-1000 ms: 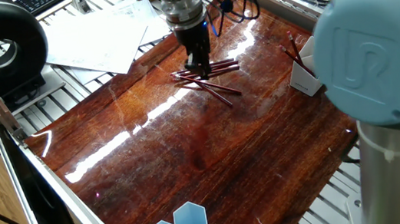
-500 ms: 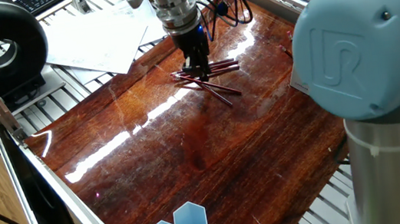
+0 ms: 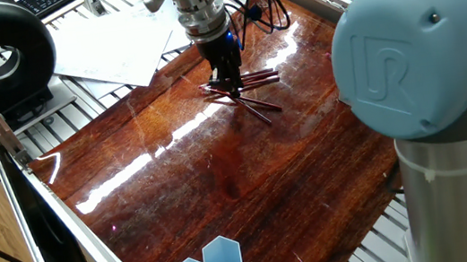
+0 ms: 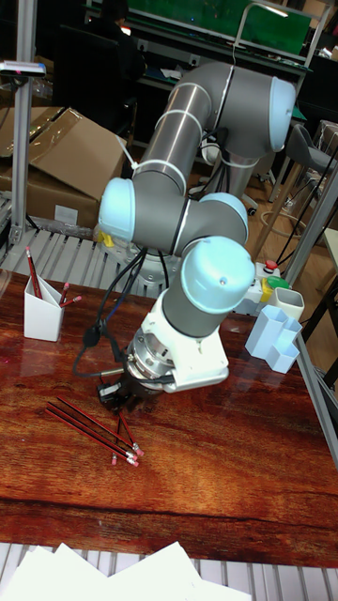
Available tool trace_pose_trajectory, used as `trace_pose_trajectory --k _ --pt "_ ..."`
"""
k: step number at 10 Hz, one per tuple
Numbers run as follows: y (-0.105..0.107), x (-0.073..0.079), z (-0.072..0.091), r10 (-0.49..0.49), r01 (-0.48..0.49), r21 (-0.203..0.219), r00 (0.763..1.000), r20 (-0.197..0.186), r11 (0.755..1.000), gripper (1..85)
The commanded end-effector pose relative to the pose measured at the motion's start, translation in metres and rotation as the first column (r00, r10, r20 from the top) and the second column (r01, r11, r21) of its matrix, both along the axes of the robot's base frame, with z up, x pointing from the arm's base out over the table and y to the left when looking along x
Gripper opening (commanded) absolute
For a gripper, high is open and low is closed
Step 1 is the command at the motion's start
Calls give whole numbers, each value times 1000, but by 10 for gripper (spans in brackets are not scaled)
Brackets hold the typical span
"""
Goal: Put the pen into the pen holder
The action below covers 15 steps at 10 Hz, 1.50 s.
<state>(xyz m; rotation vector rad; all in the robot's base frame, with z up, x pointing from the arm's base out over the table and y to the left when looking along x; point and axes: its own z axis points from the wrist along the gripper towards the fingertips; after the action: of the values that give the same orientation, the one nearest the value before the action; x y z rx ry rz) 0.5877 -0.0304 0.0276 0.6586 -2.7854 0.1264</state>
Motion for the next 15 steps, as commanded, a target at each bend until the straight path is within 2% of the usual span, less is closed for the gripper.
trace_pose_trajectory --k 1,5,9,15 --pt "2 8 -6 -8 8 -3 1000 6 1000 287" --pt "0 8 -10 -8 8 -20 1000 -2 1000 283" --pt "6 6 -11 -20 20 -4 1000 -12 1000 283" --pt "7 8 -15 -29 29 -8 1000 -11 1000 273"
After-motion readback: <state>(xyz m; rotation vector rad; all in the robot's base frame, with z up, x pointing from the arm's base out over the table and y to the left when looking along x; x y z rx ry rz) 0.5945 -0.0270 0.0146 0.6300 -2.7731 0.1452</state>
